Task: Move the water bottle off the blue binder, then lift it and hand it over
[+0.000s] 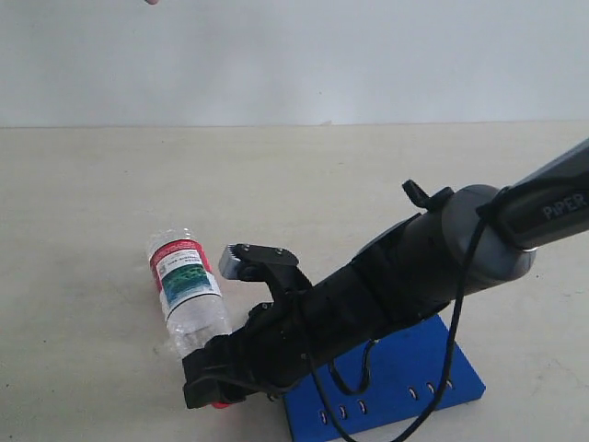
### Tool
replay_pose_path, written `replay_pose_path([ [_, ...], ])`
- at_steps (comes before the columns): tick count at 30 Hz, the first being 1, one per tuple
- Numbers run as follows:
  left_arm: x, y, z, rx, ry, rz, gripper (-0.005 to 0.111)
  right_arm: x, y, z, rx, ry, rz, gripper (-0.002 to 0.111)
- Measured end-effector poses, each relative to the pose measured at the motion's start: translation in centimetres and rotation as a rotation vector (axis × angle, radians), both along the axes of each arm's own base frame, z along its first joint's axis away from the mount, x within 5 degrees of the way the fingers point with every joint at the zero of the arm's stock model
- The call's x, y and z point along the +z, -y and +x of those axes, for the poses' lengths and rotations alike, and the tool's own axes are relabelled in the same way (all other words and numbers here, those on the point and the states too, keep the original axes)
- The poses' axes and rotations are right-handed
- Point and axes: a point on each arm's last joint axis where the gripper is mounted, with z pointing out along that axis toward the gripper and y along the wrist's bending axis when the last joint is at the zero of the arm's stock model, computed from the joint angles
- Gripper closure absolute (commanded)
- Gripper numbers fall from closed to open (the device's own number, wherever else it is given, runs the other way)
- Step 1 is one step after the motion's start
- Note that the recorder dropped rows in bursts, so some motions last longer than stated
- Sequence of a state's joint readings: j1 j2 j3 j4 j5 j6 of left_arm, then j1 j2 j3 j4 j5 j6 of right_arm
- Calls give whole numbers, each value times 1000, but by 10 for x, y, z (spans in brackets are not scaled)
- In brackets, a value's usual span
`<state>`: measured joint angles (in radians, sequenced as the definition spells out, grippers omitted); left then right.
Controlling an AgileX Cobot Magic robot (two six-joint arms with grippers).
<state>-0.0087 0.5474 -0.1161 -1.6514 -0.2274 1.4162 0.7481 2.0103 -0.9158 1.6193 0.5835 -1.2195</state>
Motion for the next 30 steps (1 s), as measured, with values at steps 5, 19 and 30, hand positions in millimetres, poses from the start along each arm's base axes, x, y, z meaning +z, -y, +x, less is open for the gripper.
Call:
replay_pose_path([
  [5,0,0,0,0,0,-1,100,-1,-2,-1,-5,-5,3,75],
  [19,0,0,0,-4,0,-2,100,36,6,6,-32,183,-23,108],
  [30,0,0,0,-4,0,-2,100,112,118,49,-527,533,-178,108],
])
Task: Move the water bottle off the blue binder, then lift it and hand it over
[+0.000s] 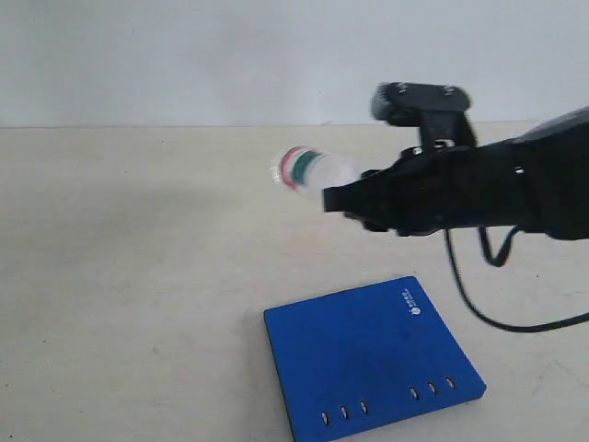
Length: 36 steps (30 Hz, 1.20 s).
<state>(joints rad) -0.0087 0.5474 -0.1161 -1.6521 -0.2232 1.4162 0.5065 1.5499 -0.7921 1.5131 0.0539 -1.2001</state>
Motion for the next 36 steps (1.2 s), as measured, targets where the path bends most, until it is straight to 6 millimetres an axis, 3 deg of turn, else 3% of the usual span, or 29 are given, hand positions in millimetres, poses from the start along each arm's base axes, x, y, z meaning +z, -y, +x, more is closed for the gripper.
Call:
replay_pose_path([
  [5,0,1,0,-5,0,-4,100,19,49,-10,-115,75,-11,108],
  [14,0,2,1,-25,2,-11,100,55,67,-46,-178,158,143,108],
  [18,0,2,1,-25,2,-11,100,27,88,-59,-315,135,20,108],
  [20,0,3,1,-28,2,-12,100,13,89,-73,-279,86,31,108],
  [29,0,3,1,-28,2,-12,100,45,105,-94,-374,245,109,108],
  [36,0,3,1,-28,2,-12,100,28,110,-102,-354,237,4,108],
])
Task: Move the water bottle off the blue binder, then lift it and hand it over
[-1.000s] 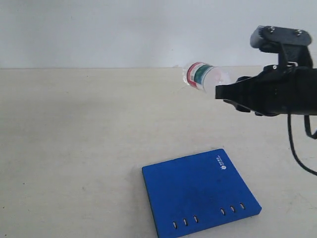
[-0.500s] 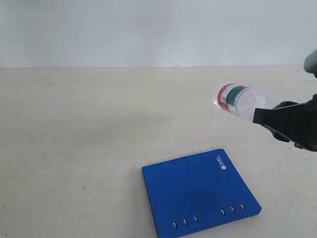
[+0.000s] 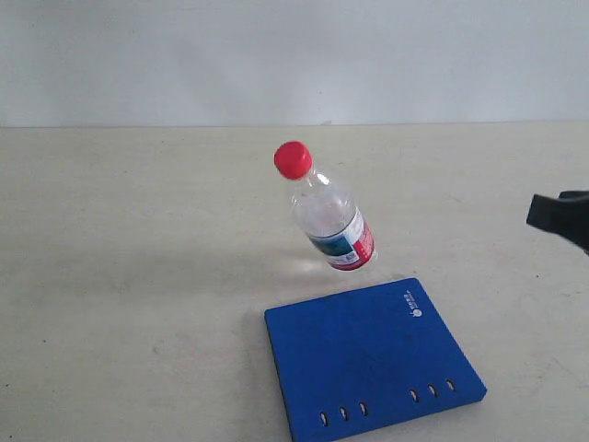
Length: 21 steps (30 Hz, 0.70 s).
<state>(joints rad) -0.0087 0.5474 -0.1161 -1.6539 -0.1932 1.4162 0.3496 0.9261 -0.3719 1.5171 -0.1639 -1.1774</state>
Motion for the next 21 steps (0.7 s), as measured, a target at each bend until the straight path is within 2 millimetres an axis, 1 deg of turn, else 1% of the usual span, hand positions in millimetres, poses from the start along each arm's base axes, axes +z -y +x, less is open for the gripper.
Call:
replay_pose_path([
  [3,0,0,0,-2,0,-1,100,-5,-1,-2,59,-6,-70,108],
  [8,0,5,1,-55,5,-20,100,-6,-5,-4,166,13,-182,108],
  [12,0,9,1,-100,8,-31,100,-6,-13,-6,289,25,-216,107],
  [14,0,12,2,-124,10,-35,100,-6,-18,-9,352,28,-210,99],
  [17,1,15,2,-156,12,-47,100,-6,-29,-14,501,43,-202,82],
  [18,1,16,2,-168,13,-51,100,-6,-33,-17,554,48,-188,73],
  [20,-2,18,1,-191,8,-64,100,-6,-40,-21,646,50,-161,65],
  [21,-5,20,0,-204,-4,-88,100,-8,-43,-23,678,42,-146,64],
])
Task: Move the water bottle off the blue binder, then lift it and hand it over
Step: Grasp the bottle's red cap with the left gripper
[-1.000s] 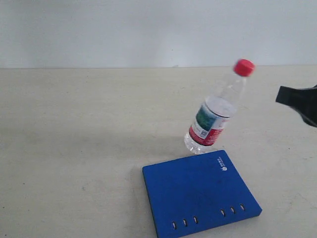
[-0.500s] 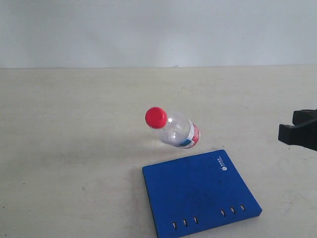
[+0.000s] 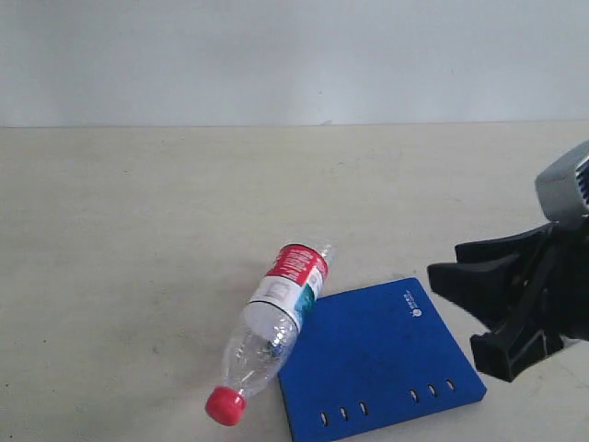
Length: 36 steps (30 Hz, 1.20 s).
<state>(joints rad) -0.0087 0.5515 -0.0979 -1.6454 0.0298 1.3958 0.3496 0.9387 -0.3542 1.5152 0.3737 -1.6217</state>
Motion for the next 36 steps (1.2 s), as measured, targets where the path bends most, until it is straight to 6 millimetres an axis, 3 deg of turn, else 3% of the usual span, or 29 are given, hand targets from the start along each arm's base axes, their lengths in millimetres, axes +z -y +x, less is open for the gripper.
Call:
replay_pose_path([
  [5,-31,22,-8,-175,-160,-216,100,-12,-8,3,53,-103,23,64],
  [9,-39,35,-11,-302,-251,-284,98,-24,-12,7,72,-180,19,64],
  [11,-42,36,-10,-321,-281,-279,87,-28,-13,8,85,-210,18,64],
  [16,-49,37,-6,-340,-327,-247,47,-32,-16,8,111,-242,25,64],
  [20,-54,31,-1,-322,-352,-154,44,-32,-16,8,114,-244,25,64],
  [23,-51,30,14,-333,-376,-108,44,-32,-17,7,120,-245,28,64],
  [29,-46,35,65,-397,-440,-115,44,-32,-17,7,123,-247,30,64],
  [36,-66,50,109,-566,-542,-216,44,-32,-17,7,123,-247,30,64],
])
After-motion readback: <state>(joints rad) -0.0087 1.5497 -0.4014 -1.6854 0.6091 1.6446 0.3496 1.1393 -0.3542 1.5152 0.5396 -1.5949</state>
